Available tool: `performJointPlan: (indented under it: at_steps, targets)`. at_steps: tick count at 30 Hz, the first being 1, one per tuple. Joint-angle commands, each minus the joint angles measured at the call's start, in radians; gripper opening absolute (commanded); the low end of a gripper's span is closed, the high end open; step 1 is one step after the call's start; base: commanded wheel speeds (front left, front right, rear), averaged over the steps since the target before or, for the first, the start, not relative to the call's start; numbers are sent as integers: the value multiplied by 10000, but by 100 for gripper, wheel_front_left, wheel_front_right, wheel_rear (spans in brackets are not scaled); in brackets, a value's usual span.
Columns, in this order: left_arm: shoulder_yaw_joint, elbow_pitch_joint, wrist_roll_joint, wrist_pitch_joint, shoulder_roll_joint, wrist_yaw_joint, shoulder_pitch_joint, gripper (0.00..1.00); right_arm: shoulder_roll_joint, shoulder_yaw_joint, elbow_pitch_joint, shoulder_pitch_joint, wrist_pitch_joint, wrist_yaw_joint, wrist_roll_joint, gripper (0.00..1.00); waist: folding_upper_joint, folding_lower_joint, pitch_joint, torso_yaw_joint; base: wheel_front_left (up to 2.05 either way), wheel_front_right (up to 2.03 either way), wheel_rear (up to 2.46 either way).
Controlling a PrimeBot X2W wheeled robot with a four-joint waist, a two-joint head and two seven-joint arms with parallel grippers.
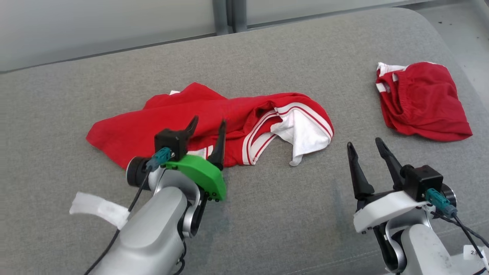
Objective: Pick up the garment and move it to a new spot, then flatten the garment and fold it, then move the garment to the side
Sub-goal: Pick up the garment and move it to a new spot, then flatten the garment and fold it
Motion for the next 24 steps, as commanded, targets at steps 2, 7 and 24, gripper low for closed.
performJointPlan:
  at_steps: [2,7,24]
  targets:
    - [505,-552,503,-23,141,164,700,100,-34,13,101,295,55,-9,12,100,1,0,-512,631,0,0,0]
    - [1573,-1837,1610,-24,391,383,2224,100,-37,120,401,492,115,-9,137,100,1,0,-658,938,0,0,0]
    - [4057,-3673,2919,-25,349,277,5290,100,-37,251,1495,470,64,-7,355,100,1,0,-918,1374,0,0,0]
